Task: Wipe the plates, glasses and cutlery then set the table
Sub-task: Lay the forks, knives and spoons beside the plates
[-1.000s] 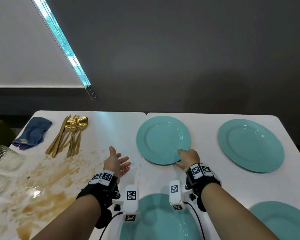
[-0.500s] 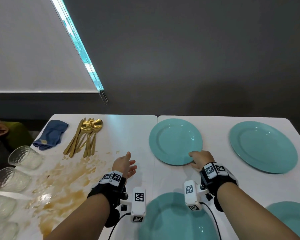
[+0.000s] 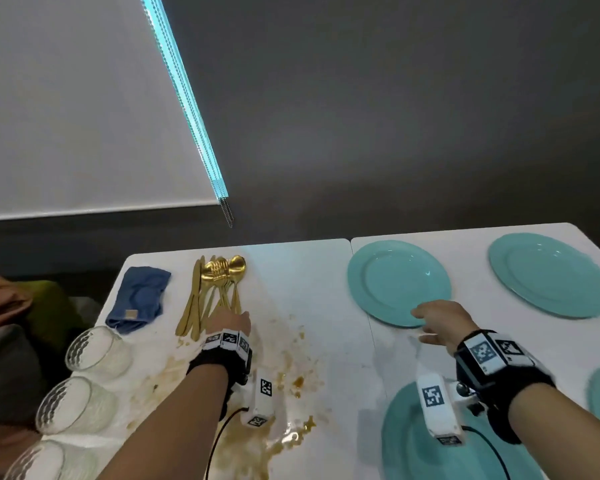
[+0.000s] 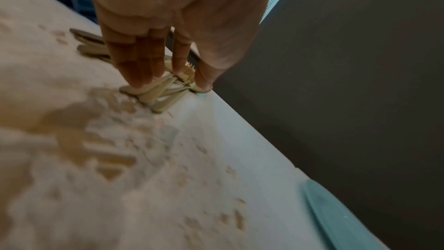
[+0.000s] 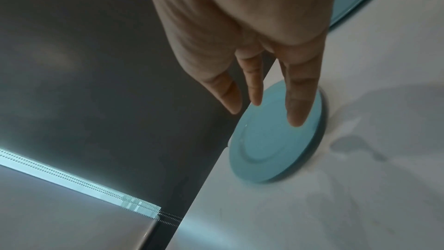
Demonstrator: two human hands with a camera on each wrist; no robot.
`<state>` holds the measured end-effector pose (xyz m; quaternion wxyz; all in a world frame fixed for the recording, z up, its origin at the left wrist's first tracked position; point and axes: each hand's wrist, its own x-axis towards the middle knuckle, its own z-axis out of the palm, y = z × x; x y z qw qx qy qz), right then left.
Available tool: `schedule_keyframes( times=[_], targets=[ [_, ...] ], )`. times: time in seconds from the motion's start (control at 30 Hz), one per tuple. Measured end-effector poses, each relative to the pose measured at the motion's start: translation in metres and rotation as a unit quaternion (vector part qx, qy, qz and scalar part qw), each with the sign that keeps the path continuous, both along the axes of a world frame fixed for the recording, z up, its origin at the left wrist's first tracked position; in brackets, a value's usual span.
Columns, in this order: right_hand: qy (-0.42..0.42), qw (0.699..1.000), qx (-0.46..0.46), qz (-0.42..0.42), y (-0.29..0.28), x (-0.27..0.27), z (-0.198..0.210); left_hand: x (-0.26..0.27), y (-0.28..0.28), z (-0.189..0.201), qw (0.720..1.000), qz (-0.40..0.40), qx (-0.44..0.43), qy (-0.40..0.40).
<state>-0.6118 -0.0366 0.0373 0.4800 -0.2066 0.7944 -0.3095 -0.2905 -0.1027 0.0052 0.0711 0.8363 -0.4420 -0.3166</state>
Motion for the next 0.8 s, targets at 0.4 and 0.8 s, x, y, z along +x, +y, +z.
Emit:
schedule_keyframes(
  times=[0.4,0.8],
  targets=[
    [0.041,0.992,0.036,0.116,-0.013,0.127,0.004,0.061,-0.048,-0.012,0.973,-0.163,0.006,-0.163],
    [0.043,0.983,0.076,0.161,-0.039,0.168,-0.011,0.064,-0.087,-0.071,0.977,-0.136,0.063,-0.149]
  ],
)
